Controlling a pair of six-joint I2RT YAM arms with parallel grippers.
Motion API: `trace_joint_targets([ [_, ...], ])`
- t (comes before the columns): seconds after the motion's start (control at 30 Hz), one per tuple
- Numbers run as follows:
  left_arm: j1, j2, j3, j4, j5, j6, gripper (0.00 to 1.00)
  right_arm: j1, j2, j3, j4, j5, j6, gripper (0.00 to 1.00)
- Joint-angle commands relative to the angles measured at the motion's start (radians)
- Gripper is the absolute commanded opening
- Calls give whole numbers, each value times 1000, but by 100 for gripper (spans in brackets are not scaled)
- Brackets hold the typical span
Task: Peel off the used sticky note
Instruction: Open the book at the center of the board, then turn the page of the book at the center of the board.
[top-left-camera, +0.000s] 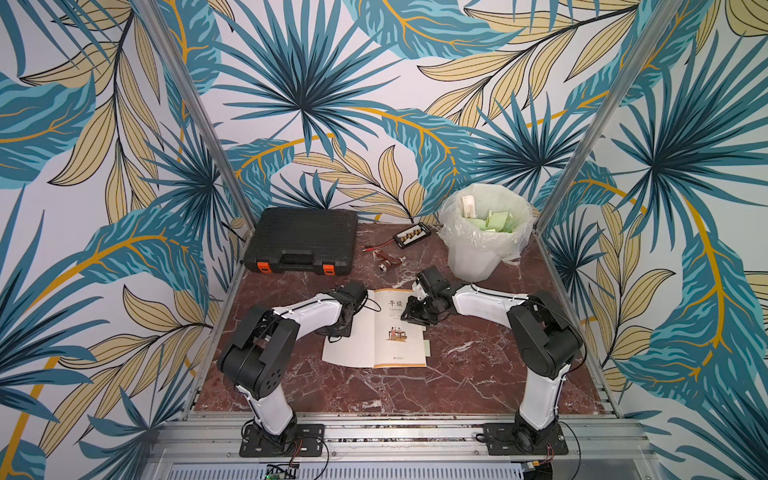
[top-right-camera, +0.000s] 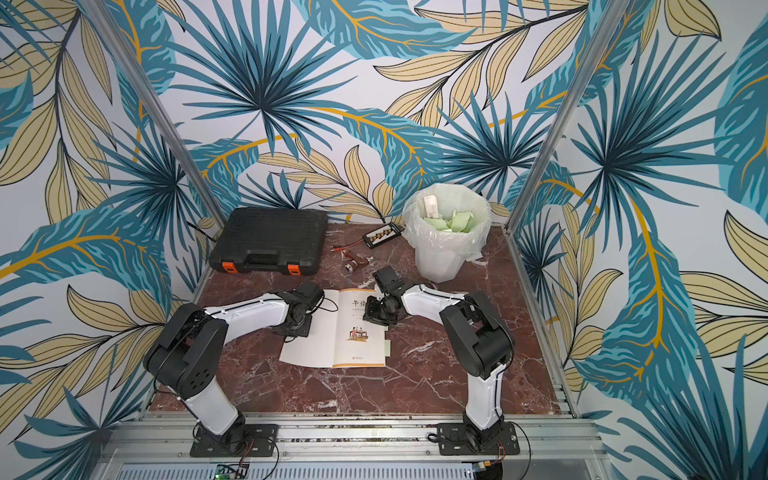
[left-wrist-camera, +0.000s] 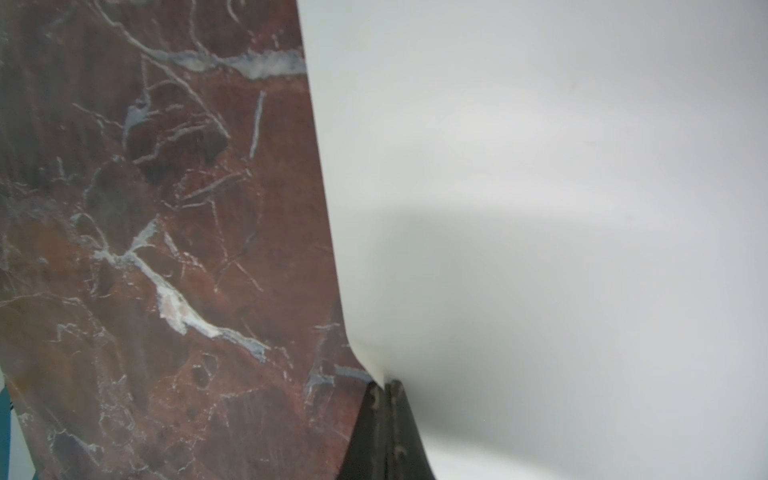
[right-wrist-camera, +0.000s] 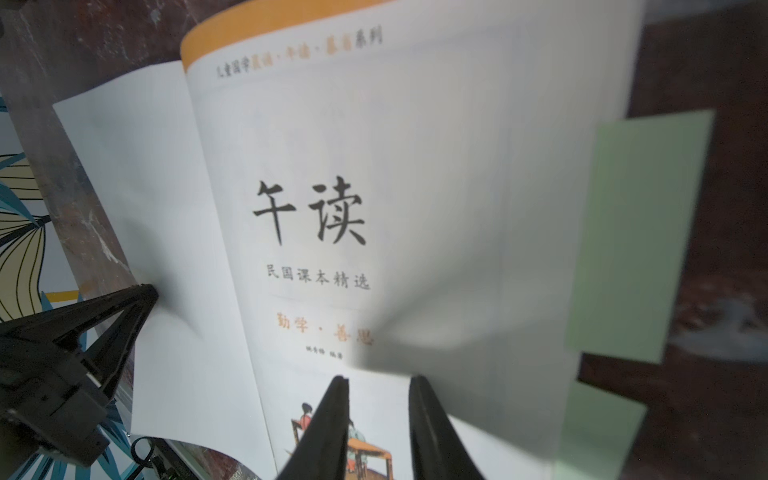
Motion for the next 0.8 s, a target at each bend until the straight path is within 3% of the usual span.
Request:
trace_joint_targets([
  [0.0,-11,42,15,52,68,23,4,15,50,15,-7,-46,14,29],
  [0.13,-12,41,16,58,84,27,8,32,72,18,52,-118,55,29],
  [0.3,-15,-30,4,67,144,27,49,30,21,8,33,-107,32,32],
  [0.4,-18,-106,32,22,147,32,64,18,-40,-16,30,-100,24,34],
  [0.6,-62,-188,175,-65,184,41,81,-40,-176,-78,33,-92,30,39],
  [0.77,-121,-139,271,-28,301,23,88,-144,-235,-110,-10,-36,-5,44],
])
